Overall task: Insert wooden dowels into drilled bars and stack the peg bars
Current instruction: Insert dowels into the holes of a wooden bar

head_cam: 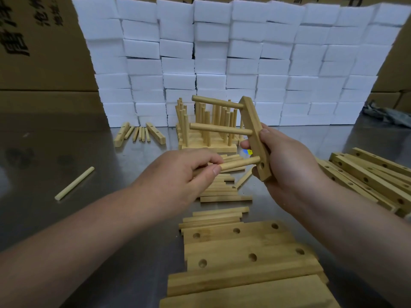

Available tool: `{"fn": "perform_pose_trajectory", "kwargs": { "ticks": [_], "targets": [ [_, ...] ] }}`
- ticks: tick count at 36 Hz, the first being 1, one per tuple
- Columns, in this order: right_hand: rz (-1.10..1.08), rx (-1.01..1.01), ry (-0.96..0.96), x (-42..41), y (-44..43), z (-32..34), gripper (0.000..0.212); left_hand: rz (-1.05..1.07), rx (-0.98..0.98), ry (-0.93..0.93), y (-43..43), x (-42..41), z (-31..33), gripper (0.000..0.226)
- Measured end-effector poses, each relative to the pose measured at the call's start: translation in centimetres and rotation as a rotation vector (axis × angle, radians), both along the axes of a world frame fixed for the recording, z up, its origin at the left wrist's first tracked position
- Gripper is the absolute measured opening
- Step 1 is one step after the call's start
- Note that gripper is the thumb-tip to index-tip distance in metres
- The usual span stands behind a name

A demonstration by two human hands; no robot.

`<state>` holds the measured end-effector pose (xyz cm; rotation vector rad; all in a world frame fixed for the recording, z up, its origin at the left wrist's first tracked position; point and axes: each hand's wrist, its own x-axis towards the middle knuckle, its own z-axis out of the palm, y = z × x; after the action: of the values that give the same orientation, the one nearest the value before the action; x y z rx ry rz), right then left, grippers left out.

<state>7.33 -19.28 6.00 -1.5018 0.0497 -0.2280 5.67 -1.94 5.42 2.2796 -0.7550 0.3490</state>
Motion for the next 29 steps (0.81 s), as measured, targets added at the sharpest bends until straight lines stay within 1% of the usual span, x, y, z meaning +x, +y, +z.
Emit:
{"fn": "perform_pose_trajectory", "kwargs": {
  "ticks": [1, 3, 6, 10, 14, 17, 20, 21, 25, 29],
  "targets": [
    [0.001, 0.008, -0.003, 0.0, 0.0, 0.0, 0.033, -0.002, 0.002, -0.004, 0.0, 0.0, 0.0, 0.032],
    [-0.002, 0.015, -0.005, -0.1, 0.0, 0.0, 0.036, -0.017, 0.02, -0.019, 0.0, 0.0, -0.1, 0.024],
    [-0.012, 0.026, -0.005, -0.1, 0.0, 0.1, 0.036, -0.024, 0.069, -0.076, 0.0, -0.1, -0.1, 0.018],
    [-0.024, 0.053, -0.002, -0.2, 0.1, 0.2, 0.036, -0.027, 0.113, -0.135, -0.2, -0.4, -0.1, 0.027],
    [-0.024, 0.042, -0.004, -0.4, 0.1, 0.2, 0.046, -0.013, 0.149, -0.152, -0.2, -0.5, 0.1, 0.032],
    [-0.015, 0.012, -0.011, -0.5, 0.2, 0.3, 0.041, -0.021, 0.159, -0.166, -0.1, -0.5, 0.2, 0.03],
    [-0.001, -0.002, -0.013, -0.6, 0.3, 0.3, 0.028, -0.02, 0.183, -0.162, -0.2, -0.6, 0.1, 0.025],
    [0.004, -0.009, -0.013, -0.6, 0.4, 0.3, 0.027, -0.017, 0.168, -0.157, -0.2, -0.7, 0.1, 0.023],
    [0.02, -0.028, -0.042, -0.9, 0.4, 0.4, 0.031, -0.014, 0.084, -0.109, -0.5, -0.8, 0.2, 0.02],
    [0.045, -0.039, -0.082, -1.3, 0.6, 0.4, 0.032, -0.015, 0.113, -0.099, -0.6, -0.8, 0.3, 0.029]
  ]
}}
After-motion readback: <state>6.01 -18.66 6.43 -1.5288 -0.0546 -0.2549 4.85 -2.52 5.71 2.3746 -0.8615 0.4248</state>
